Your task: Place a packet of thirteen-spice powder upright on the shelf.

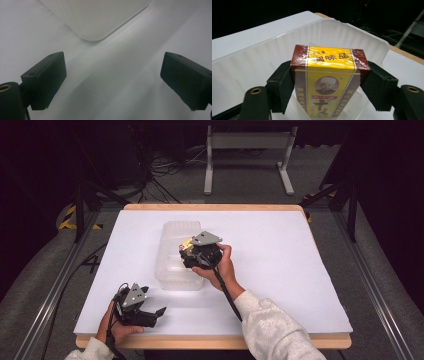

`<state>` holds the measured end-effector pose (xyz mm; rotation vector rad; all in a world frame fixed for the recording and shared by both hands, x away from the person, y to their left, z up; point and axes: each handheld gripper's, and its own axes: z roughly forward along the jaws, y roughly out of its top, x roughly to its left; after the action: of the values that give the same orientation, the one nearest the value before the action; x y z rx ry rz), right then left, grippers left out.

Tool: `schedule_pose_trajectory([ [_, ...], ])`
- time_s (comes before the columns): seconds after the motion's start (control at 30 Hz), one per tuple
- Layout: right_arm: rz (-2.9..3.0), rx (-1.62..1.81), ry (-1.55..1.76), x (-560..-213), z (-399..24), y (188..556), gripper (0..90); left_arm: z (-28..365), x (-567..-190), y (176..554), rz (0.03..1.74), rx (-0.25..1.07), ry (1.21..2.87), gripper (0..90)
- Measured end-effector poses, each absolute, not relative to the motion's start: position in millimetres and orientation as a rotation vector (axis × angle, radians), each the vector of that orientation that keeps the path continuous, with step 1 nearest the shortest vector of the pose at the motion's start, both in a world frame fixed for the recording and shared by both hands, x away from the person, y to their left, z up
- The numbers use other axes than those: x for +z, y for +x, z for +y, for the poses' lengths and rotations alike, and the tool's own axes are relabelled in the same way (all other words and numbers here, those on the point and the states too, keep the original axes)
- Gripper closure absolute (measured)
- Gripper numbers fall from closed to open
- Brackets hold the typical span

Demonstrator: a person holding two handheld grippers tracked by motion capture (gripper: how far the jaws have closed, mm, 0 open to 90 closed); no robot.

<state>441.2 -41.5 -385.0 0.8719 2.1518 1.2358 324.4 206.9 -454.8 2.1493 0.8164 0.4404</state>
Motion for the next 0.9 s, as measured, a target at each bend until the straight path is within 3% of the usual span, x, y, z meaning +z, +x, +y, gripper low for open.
schedule_pose_trajectory([
  [0.9,2.228,1.135,0.788,-365.8,-50.3,433.2,22.3,206.4,-454.2,323.9,0.827,0.449,2.144,7.2],
])
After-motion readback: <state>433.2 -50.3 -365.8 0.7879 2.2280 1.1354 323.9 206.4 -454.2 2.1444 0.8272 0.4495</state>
